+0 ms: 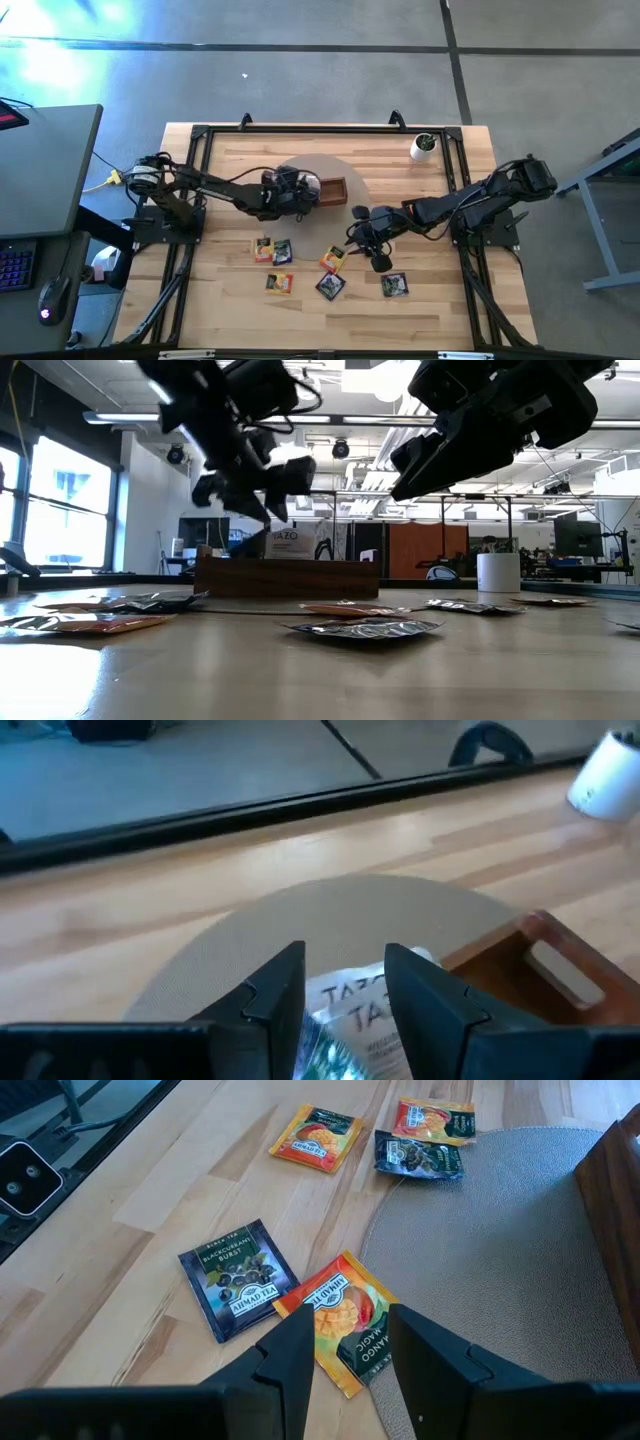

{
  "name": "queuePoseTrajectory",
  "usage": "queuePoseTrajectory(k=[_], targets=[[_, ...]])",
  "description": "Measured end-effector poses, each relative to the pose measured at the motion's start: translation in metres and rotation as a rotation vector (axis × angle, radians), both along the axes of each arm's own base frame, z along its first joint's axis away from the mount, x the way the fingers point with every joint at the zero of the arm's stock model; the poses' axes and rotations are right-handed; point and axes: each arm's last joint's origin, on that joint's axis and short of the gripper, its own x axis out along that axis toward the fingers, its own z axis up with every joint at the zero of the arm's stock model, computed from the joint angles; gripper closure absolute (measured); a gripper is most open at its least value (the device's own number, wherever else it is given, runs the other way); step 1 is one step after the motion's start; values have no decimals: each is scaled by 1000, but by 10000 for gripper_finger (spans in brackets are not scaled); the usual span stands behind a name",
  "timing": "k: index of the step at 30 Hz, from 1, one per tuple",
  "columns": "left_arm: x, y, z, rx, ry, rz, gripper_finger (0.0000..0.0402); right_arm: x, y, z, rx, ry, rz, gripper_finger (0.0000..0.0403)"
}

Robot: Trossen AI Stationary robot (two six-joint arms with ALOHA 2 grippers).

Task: Pick & Place Tea
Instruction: Put the purple tea bag into the left section of the wooden organizer

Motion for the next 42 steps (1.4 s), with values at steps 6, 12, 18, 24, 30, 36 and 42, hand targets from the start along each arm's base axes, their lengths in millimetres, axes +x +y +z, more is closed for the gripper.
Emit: queuePoseTrajectory(k=[6,12,18,24,30,36,42], targets=[[9,-2,40,-88,176,-73,263,0,0,0,0,1,0,277],[13,-4,65,-151,208,-112,263,0,0,0,0,1,-1,277],[5,-12,57,-315,257,-144,263,-1,0,-1,4,12,-4,277],[3,-26,33,-350,385,-181,263,-1,0,-1,3,17,-4,277],[5,-28,22,-351,429,-160,263,-1,0,-1,5,18,-6,277],[6,-26,18,-273,442,-115,263,-1,0,-2,4,23,-6,277],[4,-26,18,-290,471,-115,263,-1,0,-2,3,24,-5,277]])
